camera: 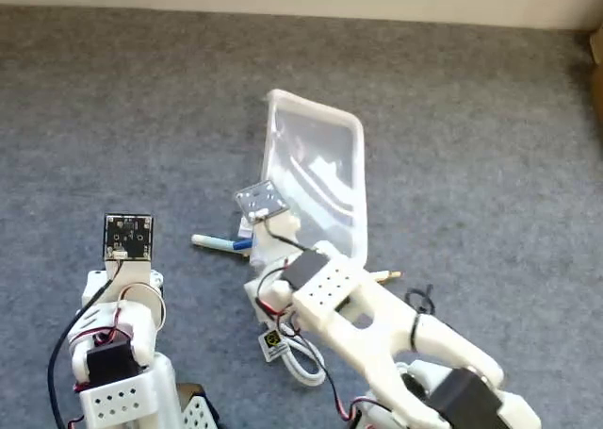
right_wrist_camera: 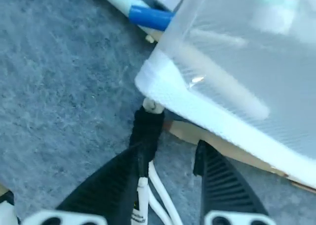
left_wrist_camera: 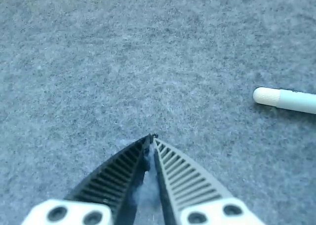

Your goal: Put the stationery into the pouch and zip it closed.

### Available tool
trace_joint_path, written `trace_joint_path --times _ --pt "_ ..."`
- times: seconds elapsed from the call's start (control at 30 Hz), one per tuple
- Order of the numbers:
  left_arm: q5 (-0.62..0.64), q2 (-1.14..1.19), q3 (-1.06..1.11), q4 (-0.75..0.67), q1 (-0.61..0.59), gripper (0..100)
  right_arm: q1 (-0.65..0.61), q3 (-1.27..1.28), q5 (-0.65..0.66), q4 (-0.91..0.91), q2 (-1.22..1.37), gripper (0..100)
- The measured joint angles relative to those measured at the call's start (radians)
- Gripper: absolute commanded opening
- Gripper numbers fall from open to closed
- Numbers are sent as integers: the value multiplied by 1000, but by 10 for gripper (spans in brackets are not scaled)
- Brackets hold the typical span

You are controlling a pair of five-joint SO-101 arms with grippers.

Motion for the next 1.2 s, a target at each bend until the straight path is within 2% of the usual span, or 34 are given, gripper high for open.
trace_joint_path --times 0.47,0.87,1.1,1.2 --pt "0 0 0 -3 0 7 -92 -66 -37 -15 92 156" --pt "0 0 0 -3 0 7 -98 -71 -37 -98 226 154" --pt "0 0 0 -3 0 7 -87 -81 -32 -91 241 42" --pt "0 0 0 -3 0 7 -86 -81 35 -91 242 3"
